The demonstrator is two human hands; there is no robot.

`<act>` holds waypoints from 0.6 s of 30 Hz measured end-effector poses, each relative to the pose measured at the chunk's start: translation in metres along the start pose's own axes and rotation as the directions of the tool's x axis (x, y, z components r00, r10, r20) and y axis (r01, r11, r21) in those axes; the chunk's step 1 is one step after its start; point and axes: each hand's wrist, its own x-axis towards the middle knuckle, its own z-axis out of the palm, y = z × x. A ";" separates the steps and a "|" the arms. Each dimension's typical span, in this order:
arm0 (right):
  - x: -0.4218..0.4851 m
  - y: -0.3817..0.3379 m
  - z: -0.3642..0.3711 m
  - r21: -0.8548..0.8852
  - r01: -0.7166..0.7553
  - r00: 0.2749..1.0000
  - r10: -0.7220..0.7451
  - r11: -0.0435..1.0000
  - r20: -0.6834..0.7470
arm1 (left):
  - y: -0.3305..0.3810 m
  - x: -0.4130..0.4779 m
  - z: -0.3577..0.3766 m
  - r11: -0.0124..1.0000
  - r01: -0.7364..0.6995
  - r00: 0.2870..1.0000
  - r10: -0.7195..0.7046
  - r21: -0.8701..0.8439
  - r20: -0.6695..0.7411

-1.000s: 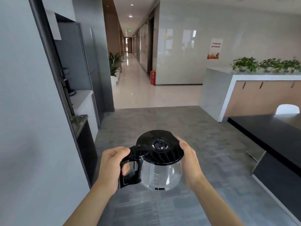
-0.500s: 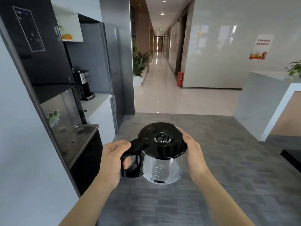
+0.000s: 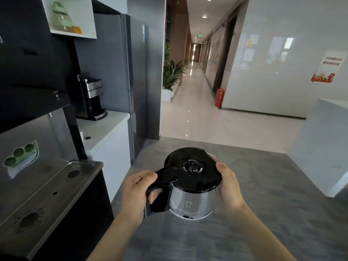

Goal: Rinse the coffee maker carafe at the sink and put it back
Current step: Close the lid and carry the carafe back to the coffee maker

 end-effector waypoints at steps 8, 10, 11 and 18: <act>0.163 0.007 0.048 -0.036 0.047 0.998 -0.046 0.998 0.033 | -0.023 0.153 -0.023 0.999 0.001 0.996 0.003 0.046 -0.088; 0.205 0.012 0.062 -0.039 0.041 0.998 -0.039 0.998 0.054 | -0.031 0.192 -0.035 0.998 -0.007 0.993 0.015 0.068 -0.116; 0.227 0.017 0.069 -0.038 0.039 0.997 -0.036 0.999 0.068 | -0.034 0.211 -0.040 0.997 -0.005 0.991 0.015 0.077 -0.133; 0.385 0.056 0.118 -0.016 0.079 0.977 -0.074 0.997 0.198 | -0.067 0.350 -0.077 0.997 -0.005 0.970 0.024 0.078 -0.243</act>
